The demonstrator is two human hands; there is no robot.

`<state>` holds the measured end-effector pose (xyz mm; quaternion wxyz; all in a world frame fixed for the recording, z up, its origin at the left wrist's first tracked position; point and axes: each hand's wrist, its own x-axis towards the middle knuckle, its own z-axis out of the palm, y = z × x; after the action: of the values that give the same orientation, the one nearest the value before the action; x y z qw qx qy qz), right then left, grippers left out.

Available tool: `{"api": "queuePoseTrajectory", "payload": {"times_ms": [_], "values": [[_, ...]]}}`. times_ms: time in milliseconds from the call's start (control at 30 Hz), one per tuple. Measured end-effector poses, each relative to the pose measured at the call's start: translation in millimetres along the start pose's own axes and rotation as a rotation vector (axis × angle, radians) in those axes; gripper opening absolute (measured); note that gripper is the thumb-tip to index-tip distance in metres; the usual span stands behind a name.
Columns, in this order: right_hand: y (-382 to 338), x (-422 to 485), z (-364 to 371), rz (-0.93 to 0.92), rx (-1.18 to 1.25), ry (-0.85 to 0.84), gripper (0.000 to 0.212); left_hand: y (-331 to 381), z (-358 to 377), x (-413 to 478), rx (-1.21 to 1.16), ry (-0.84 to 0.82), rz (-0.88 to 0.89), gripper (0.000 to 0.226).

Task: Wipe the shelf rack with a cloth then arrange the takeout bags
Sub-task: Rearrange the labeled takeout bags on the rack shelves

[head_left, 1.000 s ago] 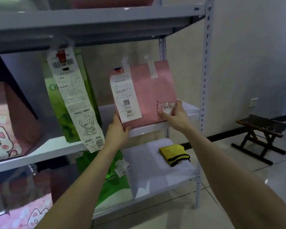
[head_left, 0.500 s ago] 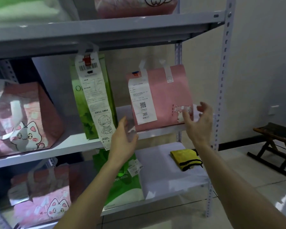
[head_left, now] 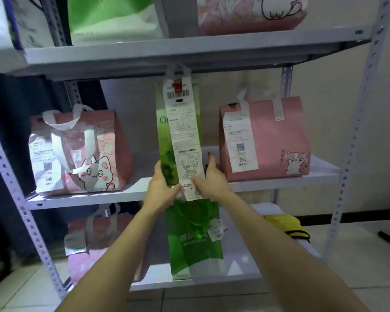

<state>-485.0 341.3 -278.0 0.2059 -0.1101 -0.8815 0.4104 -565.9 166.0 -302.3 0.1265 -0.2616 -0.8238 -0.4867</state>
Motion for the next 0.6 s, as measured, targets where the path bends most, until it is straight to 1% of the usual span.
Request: {"api": "queuePoseTrajectory", "payload": {"times_ms": [133, 267, 500, 600], "values": [[-0.1, 4.7, 19.7, -0.080, -0.010, 0.013, 0.074, -8.3, -6.5, -3.2, 0.017, -0.010, 0.037, 0.094], [-7.6, 0.6, 38.6, -0.114, -0.045, 0.029, 0.058, -12.9, -15.8, -13.6, 0.005, 0.012, 0.048, 0.091], [-19.8, 1.6, 57.6, -0.168, -0.105, 0.023, 0.053, -26.9, -37.8, -14.2, 0.038, 0.018, 0.048, 0.091], [-22.3, 3.4, 59.5, -0.155, -0.125, 0.026, 0.052, -27.5, -43.8, -11.1, 0.073, 0.005, 0.049, 0.092]]}}
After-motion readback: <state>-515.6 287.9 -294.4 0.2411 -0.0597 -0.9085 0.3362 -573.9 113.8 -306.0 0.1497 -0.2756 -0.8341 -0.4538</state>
